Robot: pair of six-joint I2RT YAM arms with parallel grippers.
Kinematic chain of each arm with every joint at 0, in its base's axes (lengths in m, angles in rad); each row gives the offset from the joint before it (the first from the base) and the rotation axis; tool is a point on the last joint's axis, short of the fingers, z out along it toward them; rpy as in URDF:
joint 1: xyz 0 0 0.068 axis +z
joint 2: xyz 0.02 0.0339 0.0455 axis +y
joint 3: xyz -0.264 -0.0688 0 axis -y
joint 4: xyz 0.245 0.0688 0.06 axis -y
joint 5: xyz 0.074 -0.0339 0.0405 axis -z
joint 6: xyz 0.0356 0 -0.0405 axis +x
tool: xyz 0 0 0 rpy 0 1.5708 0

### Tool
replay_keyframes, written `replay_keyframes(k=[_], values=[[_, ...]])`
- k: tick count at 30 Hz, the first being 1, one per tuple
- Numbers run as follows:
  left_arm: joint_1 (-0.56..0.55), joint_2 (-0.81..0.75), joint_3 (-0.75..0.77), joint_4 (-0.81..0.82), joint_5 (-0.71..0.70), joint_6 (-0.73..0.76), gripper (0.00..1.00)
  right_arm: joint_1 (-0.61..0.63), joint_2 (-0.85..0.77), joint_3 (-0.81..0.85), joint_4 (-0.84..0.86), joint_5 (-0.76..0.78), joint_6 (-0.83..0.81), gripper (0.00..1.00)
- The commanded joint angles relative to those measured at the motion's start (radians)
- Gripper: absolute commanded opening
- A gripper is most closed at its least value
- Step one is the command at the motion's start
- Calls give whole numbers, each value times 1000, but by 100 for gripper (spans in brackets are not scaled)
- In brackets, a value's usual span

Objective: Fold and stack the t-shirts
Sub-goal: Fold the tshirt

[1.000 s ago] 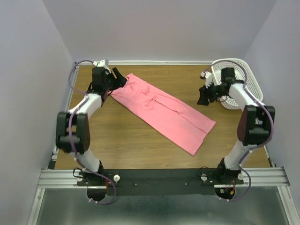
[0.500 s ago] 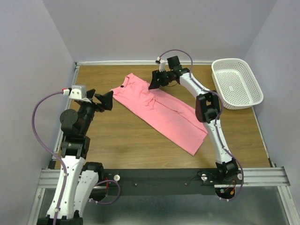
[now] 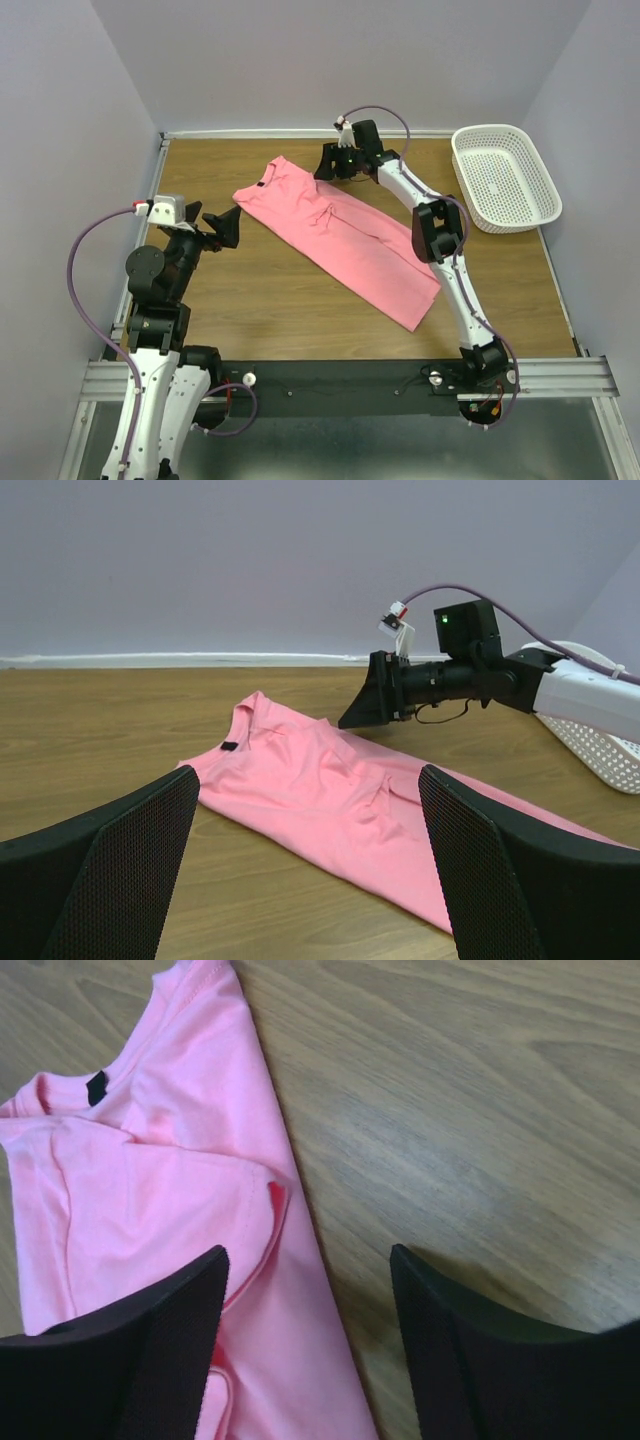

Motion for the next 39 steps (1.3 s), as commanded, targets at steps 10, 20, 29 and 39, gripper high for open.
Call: replay_keyframes(k=[10,20,29,39], values=[[7,-15,-2,-9,4,12,98,23,35,-72,11,-20,16,26],[7,8,-25,28,58,-45,98,-6,29,-25,16,172,65,1],[-2,362,-270,300,248,-460,90,-133,20,-23,23,264,100,5],[-202,820,-85,454,20,-637,86,-237,-277,-388,25,-72,-162,82]])
